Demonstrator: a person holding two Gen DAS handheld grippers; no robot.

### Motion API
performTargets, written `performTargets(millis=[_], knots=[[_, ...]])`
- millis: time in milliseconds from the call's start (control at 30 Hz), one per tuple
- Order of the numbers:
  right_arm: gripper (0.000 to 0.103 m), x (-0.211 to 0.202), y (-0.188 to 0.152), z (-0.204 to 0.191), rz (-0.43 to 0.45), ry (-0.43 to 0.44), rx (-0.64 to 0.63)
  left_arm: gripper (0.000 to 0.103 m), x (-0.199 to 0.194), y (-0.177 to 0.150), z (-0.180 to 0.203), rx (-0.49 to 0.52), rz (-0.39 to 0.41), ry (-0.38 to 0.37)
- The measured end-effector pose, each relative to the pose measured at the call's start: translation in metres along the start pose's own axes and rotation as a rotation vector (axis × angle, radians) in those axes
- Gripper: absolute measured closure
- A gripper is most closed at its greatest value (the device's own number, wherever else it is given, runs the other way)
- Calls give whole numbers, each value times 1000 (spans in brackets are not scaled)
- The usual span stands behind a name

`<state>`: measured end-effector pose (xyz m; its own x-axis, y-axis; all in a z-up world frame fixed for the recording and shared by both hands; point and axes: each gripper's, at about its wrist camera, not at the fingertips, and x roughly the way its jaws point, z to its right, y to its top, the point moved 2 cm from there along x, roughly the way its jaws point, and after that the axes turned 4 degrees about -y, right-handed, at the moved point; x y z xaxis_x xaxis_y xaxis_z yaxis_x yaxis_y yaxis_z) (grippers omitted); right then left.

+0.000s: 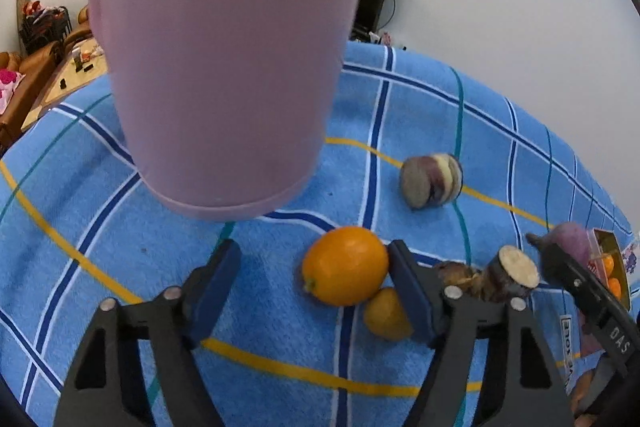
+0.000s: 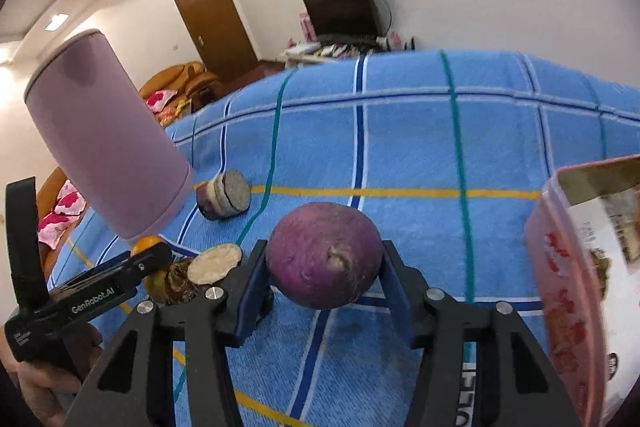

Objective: Organize fruits
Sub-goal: 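Grasp the purple turnip with the right gripper while the left gripper grasps an orange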

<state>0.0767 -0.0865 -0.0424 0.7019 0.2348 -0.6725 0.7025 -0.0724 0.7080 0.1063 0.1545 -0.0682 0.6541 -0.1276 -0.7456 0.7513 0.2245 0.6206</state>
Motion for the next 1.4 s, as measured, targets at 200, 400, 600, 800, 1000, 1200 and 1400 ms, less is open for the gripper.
performTargets(millis=[200,400,600,800,1000,1200,1400], knots=[[48,-23,-1,-12,107,-57,-85,62,0,-3,-6,-24,7,-72],[48,-38,-5,-21,161,-68,-139,62,-33,2,-16,-64,176,-45],[48,-51,-12,-30,212,-98,-210,62,-65,2,-8,-10,359,3],[48,-58,-20,-24,211,-122,-211,62,-70,-6,9,80,378,4],[48,-70,-30,-10,198,-118,-190,62,-75,-14,20,93,379,6],[48,-82,-37,-5,209,-125,-214,62,-78,-26,44,135,365,-11],[47,-89,-40,3,208,-137,-226,62,-81,-38,73,204,354,-12]])
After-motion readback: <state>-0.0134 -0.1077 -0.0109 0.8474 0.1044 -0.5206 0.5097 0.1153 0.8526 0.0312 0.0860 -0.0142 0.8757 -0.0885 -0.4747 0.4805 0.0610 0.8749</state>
